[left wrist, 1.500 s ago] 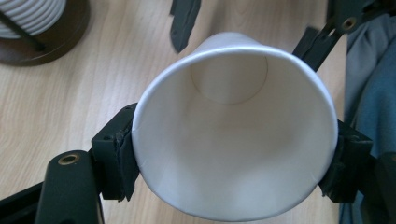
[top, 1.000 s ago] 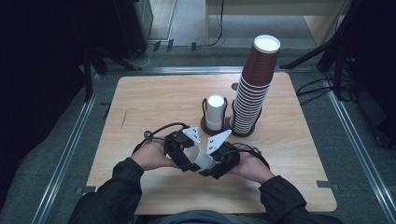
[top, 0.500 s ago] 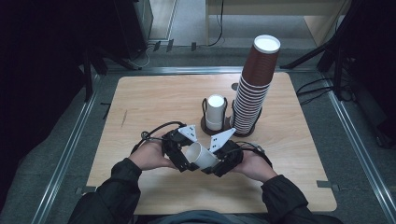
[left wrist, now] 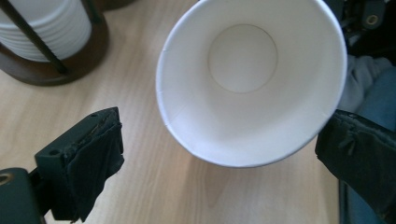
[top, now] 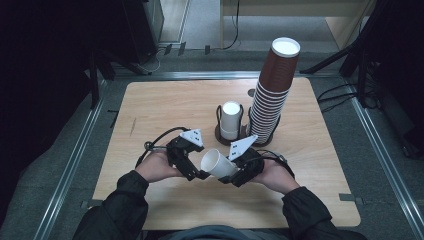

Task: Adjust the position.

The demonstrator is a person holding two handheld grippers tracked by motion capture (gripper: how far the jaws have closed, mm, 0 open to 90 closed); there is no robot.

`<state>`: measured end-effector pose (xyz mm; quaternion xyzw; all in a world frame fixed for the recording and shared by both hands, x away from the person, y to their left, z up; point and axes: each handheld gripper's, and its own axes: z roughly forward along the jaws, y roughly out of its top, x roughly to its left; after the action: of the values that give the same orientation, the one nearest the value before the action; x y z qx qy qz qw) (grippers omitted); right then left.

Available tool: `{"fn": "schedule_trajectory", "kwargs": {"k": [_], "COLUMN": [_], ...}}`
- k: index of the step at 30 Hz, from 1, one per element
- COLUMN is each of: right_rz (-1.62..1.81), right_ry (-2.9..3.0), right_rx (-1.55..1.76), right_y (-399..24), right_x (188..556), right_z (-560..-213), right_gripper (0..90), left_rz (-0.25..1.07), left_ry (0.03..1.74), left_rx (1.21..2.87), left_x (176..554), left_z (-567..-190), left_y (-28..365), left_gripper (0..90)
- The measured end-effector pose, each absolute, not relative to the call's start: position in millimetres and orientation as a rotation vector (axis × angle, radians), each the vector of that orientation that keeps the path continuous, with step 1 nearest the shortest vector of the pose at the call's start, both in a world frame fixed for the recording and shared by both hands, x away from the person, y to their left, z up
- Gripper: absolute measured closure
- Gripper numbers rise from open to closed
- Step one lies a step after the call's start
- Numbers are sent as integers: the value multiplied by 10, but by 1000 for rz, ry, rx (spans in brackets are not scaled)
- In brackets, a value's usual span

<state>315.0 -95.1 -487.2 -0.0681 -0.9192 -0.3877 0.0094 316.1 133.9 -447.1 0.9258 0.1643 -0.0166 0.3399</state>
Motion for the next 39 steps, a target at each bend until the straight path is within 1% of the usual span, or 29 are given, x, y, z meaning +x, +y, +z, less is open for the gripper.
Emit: {"fn": "schedule_trajectory", "kwargs": {"k": [5, 10, 21, 25, 29, 30, 32, 39], "right_rz": [-1233, -1272, -1341, -1378, -1384, -1385, -1391, -1384], "right_ry": [-2859, -2839, -2792, -2763, -2757, -2753, -2745, -2741], "right_rx": [-233, -237, -241, -238, -237, -238, -238, -250], "right_y": [-982, -1009, -1024, -1021, -1017, -1014, -1008, -1005], "right_x": [3152, 3160, 3166, 3163, 3161, 3160, 3157, 3163], "right_z": [-4847, -4830, -4815, -4804, -4803, -4803, -4802, -4811], "right_gripper": [326, 326, 326, 326, 326, 326, 326, 331], "left_rz": [-50, -74, -82, -120, -117, -124, -95, -88], "left_ry": [460, 443, 433, 440, 434, 431, 424, 432], "left_rx": [2346, 2297, 2211, 2163, 2167, 2167, 2154, 2161], "left_x": [3155, 3153, 3131, 3145, 3139, 3137, 3123, 3132], "left_z": [-4460, -4446, -4454, -4451, -4467, -4470, -4467, -4483], "left_y": [1349, 1347, 1264, 1261, 1233, 1228, 1224, 1236], "left_gripper": [10, 11, 15, 66, 68, 86, 146, 208]}}
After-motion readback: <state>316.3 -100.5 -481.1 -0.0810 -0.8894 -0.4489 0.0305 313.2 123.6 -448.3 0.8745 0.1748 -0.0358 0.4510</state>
